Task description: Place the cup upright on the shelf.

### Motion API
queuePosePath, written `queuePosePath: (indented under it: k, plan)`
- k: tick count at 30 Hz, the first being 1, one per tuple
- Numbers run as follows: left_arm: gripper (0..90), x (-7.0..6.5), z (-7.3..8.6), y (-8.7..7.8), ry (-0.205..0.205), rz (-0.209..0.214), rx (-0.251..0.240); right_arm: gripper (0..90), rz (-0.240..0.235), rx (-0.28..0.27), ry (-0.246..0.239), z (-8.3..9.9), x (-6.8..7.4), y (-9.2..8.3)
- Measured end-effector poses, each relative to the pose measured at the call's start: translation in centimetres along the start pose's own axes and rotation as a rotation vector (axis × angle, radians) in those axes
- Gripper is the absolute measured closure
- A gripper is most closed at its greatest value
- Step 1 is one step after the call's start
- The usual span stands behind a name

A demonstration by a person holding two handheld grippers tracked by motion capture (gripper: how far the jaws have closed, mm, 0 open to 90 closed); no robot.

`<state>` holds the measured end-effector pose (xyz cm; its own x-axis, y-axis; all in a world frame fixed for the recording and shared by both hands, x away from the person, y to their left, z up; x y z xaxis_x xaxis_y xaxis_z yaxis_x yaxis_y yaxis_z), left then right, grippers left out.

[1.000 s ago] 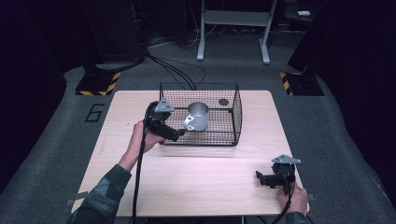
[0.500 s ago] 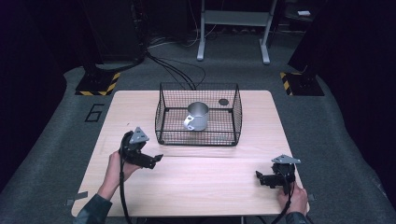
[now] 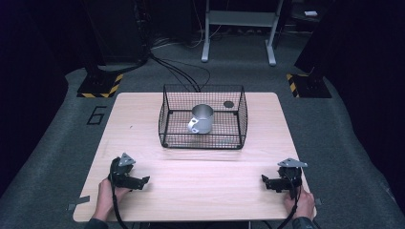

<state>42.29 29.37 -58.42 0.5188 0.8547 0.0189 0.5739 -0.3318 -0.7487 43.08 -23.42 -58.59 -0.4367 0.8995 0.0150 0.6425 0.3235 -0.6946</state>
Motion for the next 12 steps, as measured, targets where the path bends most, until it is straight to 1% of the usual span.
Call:
queuePosePath:
  k: [1, 2, 3, 4, 5, 10, 11, 12]
  plan:
    - [0.0, 0.31, 0.16, 0.02, 0.0, -0.015, -0.026, 0.0, 0.0, 0.001, 0.0, 0.0, 0.0, 0.0]
    - [0.1, 0.31, 0.16, 0.02, 0.0, -0.015, -0.026, 0.0, 0.0, 0.001, 0.0, 0.0, 0.0, 0.0]
    - [0.1, 0.52, 0.26, 0.04, -0.009, -0.023, -0.055, 0.0, 0.0, 0.0, 0.0, 0.0, 0.0, 0.0]
    - [0.1, 0.59, 0.33, 0.03, -0.011, -0.023, -0.063, 0.0, 0.0, 0.0, 0.0, 0.0, 0.0, 0.0]
    - [0.0, 0.73, 0.38, 0.06, -0.019, -0.035, -0.077, 0.0, 0.0, 0.0, 0.0, 0.0, 0.0, 0.0]
    - [0.0, 0.74, 0.42, 0.02, -0.017, -0.032, -0.07, 0.0, 0.0, 0.0, 0.001, 0.0, 0.0, 0.0]
    - [0.1, 0.76, 0.37, 0.09, -0.021, -0.04, -0.082, 0.0, 0.0, 0.0, 0.001, 0.0, 0.0, 0.0]
    - [0.1, 0.75, 0.38, 0.08, -0.02, -0.037, -0.079, 0.0, 0.0, 0.0, 0.001, 0.0, 0.0, 0.0]
Point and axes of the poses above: each handheld gripper's, and its own axes: y roughly forward along the jaws, z roughly out of its underside, x roughly to its left, the point moved 8 cm from there along y, roughly forward along the jaws, and after that the axes turned 2 degrees about -z, right-handed, at the moved point
